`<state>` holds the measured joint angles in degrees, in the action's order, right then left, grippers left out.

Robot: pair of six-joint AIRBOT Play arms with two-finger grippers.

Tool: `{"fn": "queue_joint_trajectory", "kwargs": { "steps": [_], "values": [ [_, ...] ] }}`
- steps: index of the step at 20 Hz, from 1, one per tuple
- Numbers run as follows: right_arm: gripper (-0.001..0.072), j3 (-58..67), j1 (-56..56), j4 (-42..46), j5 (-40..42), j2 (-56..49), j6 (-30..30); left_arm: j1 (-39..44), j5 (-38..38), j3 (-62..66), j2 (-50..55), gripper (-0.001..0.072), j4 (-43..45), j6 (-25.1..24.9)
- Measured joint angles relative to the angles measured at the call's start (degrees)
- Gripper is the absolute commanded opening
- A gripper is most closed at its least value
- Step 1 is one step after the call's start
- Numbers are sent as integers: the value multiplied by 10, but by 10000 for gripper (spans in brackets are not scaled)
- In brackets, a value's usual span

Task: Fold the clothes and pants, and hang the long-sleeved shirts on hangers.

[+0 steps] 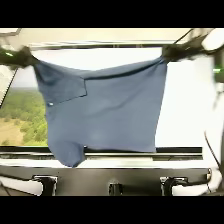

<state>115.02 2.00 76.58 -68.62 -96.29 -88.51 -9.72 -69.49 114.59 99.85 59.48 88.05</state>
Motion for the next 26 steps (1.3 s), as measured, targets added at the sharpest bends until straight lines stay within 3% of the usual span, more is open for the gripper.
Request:
{"fn": "queue_joint_trajectory", "kwargs": {
  "steps": [5, 8, 15, 23, 24, 25, 26],
  "values": [
    [33, 0, 0, 0, 70, -124, 10, 10, 103, 1, 136, 15, -60, -43],
    [33, 0, 0, 28, 76, -140, -16, 1, 108, 2, 160, 15, -76, -59],
    [33, 0, 0, 51, -75, -134, -48, -27, -62, 3, 160, 15, -79, -69],
    [57, 0, 0, 37, -162, -174, -61, -17, -114, 2, 182, 21, -37, -81],
    [144, 0, 0, 36, -170, -182, -65, -16, -115, 2, 186, 94, -34, -82],
    [197, 0, 0, 36, -179, -189, -67, -15, -116, 2, 190, 287, -32, -82],
    [331, 0, 0, 36, -188, -195, -70, -14, -118, 2, 193, 500, -31, -82]
  ]
}}
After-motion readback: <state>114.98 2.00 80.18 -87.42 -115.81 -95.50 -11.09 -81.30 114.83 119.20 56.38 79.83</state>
